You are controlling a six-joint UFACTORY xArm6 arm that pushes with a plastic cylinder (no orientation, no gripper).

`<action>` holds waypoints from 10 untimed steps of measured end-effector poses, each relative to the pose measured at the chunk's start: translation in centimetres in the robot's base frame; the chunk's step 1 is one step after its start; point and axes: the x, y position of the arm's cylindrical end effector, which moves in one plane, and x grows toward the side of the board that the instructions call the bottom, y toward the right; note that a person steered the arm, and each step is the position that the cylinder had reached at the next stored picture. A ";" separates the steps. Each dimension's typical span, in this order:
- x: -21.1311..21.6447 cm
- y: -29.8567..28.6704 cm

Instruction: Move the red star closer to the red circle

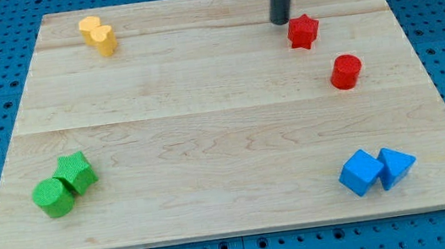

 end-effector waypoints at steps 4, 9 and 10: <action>-2.1 1.3; 8.0 -0.2; 5.4 -2.5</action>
